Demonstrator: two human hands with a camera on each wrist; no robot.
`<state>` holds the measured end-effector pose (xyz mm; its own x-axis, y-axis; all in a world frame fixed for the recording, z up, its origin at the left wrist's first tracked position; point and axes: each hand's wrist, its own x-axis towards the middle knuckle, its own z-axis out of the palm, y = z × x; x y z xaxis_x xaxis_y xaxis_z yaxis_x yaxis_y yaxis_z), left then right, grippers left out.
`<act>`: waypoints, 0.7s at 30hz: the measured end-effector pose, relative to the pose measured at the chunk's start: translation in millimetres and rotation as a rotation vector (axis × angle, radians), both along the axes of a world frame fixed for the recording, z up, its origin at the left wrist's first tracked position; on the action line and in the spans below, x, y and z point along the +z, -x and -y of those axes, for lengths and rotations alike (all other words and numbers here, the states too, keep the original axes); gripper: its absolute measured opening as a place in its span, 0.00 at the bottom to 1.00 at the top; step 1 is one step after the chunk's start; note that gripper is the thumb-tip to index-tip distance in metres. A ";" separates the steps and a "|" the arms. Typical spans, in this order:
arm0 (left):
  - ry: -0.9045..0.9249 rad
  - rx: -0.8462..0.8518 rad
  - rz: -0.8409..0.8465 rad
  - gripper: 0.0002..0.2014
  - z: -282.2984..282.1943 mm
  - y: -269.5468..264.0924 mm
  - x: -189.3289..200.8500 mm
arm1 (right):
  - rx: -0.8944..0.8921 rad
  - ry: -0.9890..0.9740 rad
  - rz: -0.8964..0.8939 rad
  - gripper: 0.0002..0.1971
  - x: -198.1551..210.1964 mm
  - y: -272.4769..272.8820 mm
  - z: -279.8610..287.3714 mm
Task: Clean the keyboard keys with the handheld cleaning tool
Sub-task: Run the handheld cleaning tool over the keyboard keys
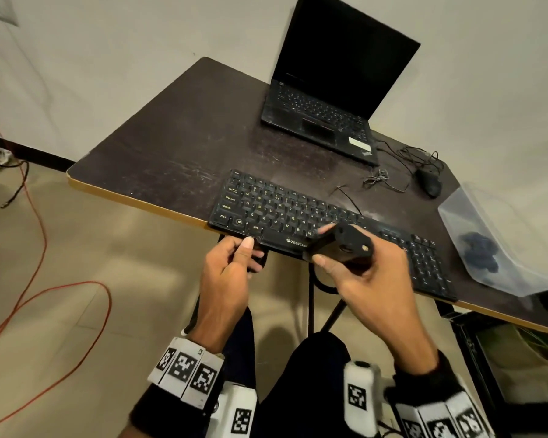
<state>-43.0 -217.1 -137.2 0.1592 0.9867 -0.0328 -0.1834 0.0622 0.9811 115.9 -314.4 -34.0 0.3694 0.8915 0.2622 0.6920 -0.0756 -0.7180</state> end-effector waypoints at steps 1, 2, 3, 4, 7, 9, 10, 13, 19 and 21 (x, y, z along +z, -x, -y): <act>0.006 0.000 0.004 0.15 -1.2 -0.3 -0.6 | 0.028 -0.014 -0.009 0.16 -0.4 8.5 -6.4; 0.008 -0.001 0.007 0.15 -1.3 0.2 0.0 | 0.062 -0.028 -0.012 0.16 -1.1 19.3 -14.8; 0.005 -0.006 0.009 0.15 -1.0 1.0 1.4 | 0.095 -0.041 -0.004 0.15 -1.1 31.5 -23.8; 0.009 -0.010 0.018 0.15 -0.6 2.0 2.9 | 0.124 -0.050 0.020 0.15 -1.3 43.1 -33.4; 0.053 -0.013 0.051 0.15 -0.8 3.7 5.5 | 0.173 -0.048 0.124 0.15 0.2 62.0 -51.9; 0.057 -0.015 0.050 0.16 -1.5 4.6 6.4 | 0.175 -0.025 0.138 0.16 2.1 55.5 -49.2; 0.049 -0.020 0.056 0.17 -0.3 5.1 8.3 | 0.159 -0.020 0.136 0.15 4.0 47.8 -42.7; 0.019 -0.040 0.063 0.19 4.6 3.5 12.1 | 0.016 0.001 0.120 0.16 7.1 11.6 -15.9; 0.001 -0.002 0.042 0.12 6.9 0.0 12.2 | 0.033 0.031 -0.005 0.16 5.6 -20.4 -5.7; -0.006 -0.003 0.043 0.11 6.7 0.5 14.2 | 0.097 0.038 0.016 0.15 6.1 -15.6 -12.2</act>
